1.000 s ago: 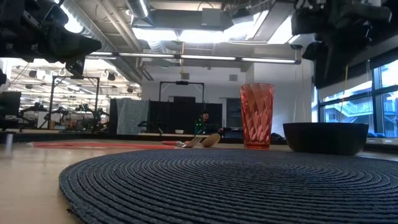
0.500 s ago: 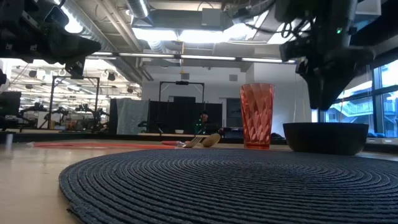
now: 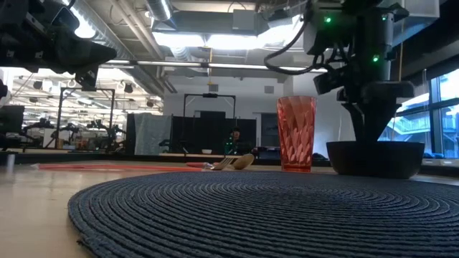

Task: Pick & Place Utensil
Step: Put the black bowl on the black placemat

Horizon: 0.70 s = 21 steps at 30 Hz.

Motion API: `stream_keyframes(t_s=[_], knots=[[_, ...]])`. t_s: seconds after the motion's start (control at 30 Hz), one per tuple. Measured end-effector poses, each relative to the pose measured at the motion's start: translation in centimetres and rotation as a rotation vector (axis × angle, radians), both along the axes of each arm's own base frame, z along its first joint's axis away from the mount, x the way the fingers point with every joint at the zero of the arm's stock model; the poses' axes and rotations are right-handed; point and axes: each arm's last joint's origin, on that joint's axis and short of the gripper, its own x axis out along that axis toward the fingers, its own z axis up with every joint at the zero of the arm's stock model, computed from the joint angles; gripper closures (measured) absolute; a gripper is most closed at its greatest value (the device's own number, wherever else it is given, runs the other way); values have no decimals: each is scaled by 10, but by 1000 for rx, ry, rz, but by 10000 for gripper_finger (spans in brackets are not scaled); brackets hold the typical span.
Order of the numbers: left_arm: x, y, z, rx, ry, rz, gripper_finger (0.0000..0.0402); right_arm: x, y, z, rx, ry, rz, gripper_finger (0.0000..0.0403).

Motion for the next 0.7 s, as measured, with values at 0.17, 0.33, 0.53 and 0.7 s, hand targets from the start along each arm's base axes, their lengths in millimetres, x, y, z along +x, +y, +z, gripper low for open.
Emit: stream_keyframes(t_s=[0.17, 0.33, 0.53, 0.7], knots=[[0, 0, 0, 0, 0, 0, 400, 3, 0, -1, 0, -18, 3, 179], [0, 0, 0, 0, 0, 0, 400, 5, 0, -4, 10, -20, -2, 182], [0, 0, 0, -2, 0, 0, 400, 9, 0, -13, 9, 14, 4, 209], [0, 0, 0, -9, -1, 0, 400, 9, 0, -16, 15, 33, 32, 265]])
